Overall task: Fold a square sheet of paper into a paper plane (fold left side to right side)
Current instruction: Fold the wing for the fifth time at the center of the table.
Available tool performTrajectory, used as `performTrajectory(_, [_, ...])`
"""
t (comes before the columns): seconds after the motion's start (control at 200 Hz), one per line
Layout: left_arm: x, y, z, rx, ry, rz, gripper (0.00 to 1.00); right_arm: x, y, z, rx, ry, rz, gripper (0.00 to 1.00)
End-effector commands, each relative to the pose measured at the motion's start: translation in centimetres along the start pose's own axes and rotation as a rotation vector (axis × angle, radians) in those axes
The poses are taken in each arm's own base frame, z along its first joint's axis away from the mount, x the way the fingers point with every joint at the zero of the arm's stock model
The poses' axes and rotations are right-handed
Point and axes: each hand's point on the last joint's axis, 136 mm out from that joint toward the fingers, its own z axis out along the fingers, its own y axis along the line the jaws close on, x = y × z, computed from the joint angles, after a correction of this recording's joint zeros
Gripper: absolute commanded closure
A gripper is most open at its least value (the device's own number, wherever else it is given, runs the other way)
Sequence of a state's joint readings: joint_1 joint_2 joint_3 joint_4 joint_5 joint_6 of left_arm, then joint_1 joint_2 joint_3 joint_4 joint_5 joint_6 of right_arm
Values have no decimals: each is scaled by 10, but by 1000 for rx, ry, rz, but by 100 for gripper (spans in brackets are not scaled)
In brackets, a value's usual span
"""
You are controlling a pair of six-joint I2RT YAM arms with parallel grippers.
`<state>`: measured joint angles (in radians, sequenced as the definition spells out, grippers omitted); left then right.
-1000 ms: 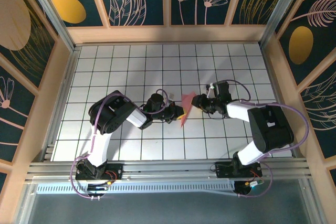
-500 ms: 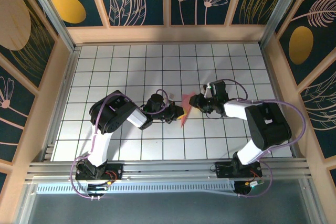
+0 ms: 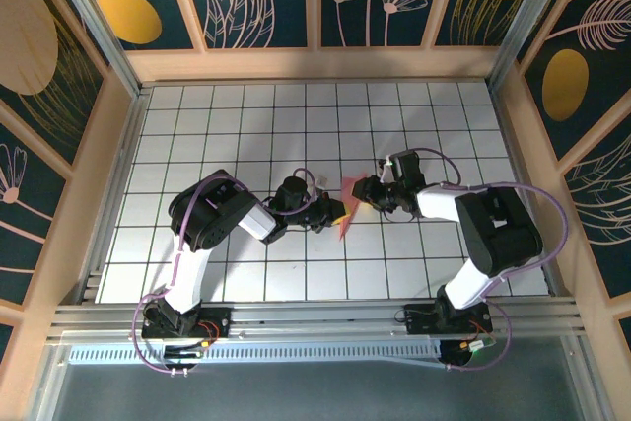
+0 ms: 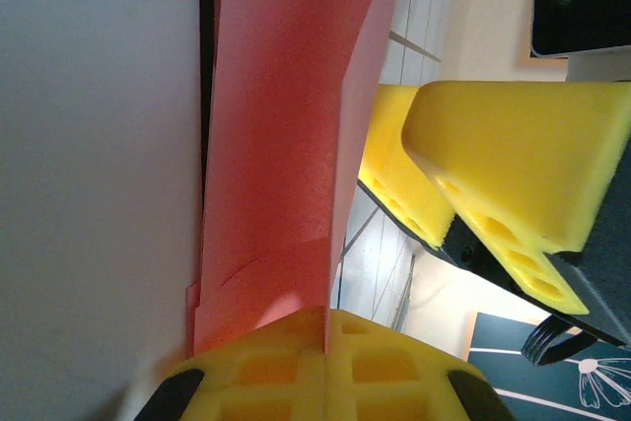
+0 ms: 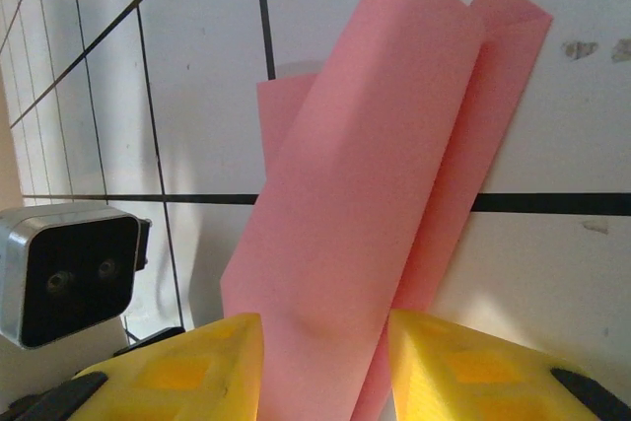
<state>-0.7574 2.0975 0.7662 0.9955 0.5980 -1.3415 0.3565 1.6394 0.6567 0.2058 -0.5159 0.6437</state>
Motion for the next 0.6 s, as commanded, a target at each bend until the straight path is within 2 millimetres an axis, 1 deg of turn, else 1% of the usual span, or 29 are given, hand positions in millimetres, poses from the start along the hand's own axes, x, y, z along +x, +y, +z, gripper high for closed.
performTrajectory(0.0, [-3, 0, 1, 20, 4, -5, 100, -7, 5, 4, 2, -17, -2, 62])
performTrajectory(0.135, [-3, 0, 1, 20, 1, -7, 100, -7, 1, 5, 17, -15, 1, 62])
performTrajectory(0.38, [-3, 1, 2, 21, 5, -9, 100, -6, 5, 11, 2, -4, -2, 62])
performTrajectory(0.596, [-3, 3, 3, 21, 8, -15, 100, -3, -2, 16, 17, 10, 8, 62])
